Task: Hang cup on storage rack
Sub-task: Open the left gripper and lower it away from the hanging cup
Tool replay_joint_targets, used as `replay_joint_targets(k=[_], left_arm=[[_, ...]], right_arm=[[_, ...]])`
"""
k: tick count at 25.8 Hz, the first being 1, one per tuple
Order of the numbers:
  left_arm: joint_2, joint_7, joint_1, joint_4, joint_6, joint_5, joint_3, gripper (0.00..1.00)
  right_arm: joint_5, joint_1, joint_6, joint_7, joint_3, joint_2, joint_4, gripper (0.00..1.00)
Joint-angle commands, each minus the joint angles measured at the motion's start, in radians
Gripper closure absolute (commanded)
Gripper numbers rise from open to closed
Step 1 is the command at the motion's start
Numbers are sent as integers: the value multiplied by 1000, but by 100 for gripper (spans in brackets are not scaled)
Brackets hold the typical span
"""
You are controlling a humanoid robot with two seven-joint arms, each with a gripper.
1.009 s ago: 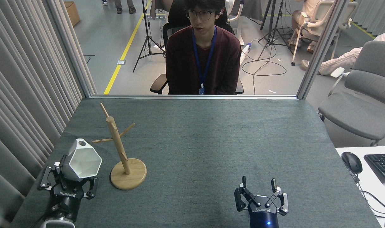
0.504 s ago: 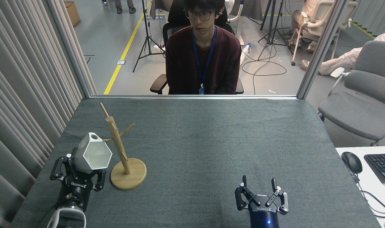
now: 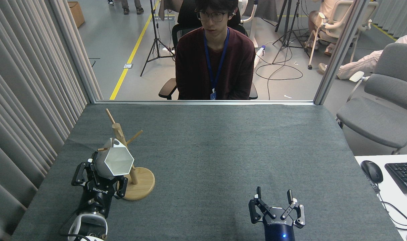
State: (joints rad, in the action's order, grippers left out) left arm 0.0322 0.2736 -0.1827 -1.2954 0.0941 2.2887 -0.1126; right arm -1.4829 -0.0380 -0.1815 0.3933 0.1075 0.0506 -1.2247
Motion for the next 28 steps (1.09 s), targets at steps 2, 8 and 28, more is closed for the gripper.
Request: replay_joint_targets(k=[2, 8, 28], left_arm=[[-3, 4, 2, -10, -7, 0, 1, 1], [3, 4, 83, -71, -7, -9, -4, 1], [-41, -211, 304, -329, -330, -638, -35, 1]], right_arm=[[1, 1, 1, 1, 0, 0, 1, 2], [1, 1, -1, 2, 0, -2, 2, 2], [3, 93, 111, 5, -2, 35, -128, 2]])
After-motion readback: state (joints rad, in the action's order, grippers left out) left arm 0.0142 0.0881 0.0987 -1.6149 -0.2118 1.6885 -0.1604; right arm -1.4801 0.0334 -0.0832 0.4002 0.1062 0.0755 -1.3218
